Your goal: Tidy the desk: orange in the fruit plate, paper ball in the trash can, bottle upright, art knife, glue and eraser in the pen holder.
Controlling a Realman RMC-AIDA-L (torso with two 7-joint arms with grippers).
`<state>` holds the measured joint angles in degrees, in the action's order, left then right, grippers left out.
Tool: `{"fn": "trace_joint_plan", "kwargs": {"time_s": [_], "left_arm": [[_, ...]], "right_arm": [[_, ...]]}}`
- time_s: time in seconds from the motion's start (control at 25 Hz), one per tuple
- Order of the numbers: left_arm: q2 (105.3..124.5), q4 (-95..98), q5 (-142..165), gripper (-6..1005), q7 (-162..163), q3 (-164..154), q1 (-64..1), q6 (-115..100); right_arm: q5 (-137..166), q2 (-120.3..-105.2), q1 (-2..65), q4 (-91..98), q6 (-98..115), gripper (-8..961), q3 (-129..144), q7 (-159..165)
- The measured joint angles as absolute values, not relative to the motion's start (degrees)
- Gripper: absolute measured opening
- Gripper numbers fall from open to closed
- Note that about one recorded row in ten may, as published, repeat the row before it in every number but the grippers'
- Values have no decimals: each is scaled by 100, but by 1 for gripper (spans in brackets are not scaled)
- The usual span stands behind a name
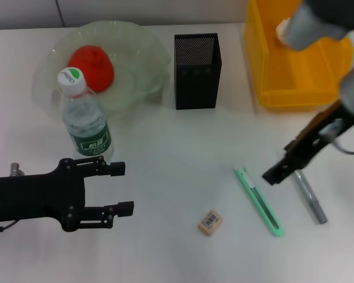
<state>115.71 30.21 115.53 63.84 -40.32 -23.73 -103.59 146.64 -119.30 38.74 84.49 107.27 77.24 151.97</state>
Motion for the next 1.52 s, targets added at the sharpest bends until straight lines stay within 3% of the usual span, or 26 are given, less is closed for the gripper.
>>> {"fn": "trace_joint_plan", "kwargs": {"time_s": [0.52, 1.0, 1.24, 1.32, 1.52], "left_arm": [[11703, 2980, 11611, 783, 6390, -4033, -2493, -10122], [11724, 2979, 11574, 783, 6358, -3981, -2444, -10040], [11734, 2980, 11570, 783, 6343, -3974, -2438, -10028], [11742, 2980, 11569, 783, 6341, -3971, -2435, -10028], [11752, 2986, 11566, 783, 6332, -3972, -2434, -10028]], "right_arm": [[14783, -11975, 4405, 6713, 8535, 766, 9629, 15796], [14753, -11990, 4416, 6479, 8167, 743, 9892, 15867], [14748, -11990, 4419, 6330, 8098, 517, 9989, 15877], [14748, -11989, 4396, 6313, 8087, 340, 10006, 15874], [14748, -11988, 4382, 6293, 8083, 201, 10014, 15852]]}}
